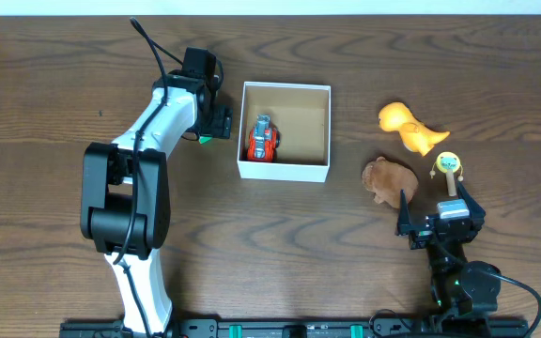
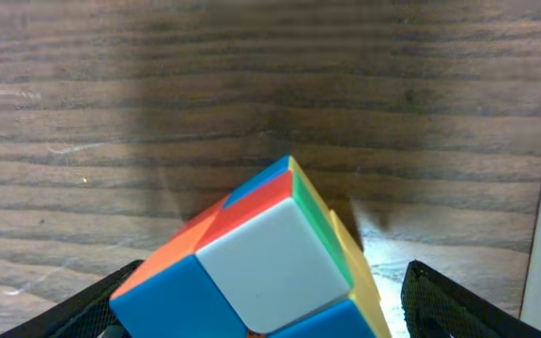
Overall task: Pack container
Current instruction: 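Lower the left gripper onto the Rubik's cube and close on it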
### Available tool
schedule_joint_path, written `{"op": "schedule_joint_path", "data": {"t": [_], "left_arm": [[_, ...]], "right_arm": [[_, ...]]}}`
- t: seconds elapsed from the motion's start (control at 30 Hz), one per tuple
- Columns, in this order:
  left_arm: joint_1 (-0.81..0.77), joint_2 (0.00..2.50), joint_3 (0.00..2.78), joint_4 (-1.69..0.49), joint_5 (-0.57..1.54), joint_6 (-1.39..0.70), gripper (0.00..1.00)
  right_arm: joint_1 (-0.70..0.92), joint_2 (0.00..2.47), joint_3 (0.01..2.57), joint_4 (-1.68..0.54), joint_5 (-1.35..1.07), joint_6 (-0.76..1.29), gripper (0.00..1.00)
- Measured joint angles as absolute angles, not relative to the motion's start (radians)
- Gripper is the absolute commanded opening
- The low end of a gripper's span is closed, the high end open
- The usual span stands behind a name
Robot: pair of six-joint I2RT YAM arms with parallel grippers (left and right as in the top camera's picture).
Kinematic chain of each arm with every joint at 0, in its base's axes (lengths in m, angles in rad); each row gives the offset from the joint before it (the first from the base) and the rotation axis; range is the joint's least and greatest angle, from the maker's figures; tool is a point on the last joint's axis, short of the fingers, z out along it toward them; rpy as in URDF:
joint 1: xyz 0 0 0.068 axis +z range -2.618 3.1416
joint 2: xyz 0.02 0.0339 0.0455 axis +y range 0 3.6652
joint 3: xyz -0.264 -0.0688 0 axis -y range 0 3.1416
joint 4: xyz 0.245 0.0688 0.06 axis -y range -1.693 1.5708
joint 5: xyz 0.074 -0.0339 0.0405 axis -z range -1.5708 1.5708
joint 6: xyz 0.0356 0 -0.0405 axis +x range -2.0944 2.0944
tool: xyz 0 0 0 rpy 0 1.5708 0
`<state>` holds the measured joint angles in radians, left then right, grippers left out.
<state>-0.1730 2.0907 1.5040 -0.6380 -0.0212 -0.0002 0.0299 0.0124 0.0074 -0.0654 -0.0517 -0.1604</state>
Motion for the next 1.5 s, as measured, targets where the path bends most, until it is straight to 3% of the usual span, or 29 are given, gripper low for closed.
{"op": "schedule_joint_path", "data": {"t": [0.27,0.57,0.9,1.5], "left_arm": [[-0.173,2.091,1.504,-0.606,-0.021,-0.138,0.77],[-0.173,2.091,1.504,-0.66,-0.061,-0.342,0.77],[-0.173,2.091,1.504,-0.7,-0.16,-0.389,0.78],[-0.172,2.091,1.504,-0.652,-0.145,-0.391,0.78]], "right_arm": [[0.03,0.012,0.007,-0.065,-0.052,-0.161,0.99],[0.03,0.012,0.007,-0.065,-0.052,-0.161,0.99],[0.03,0.012,0.007,-0.065,-0.052,-0.161,0.99],[0.03,0.012,0.007,-0.065,-0.052,-0.16,0.99]]}}
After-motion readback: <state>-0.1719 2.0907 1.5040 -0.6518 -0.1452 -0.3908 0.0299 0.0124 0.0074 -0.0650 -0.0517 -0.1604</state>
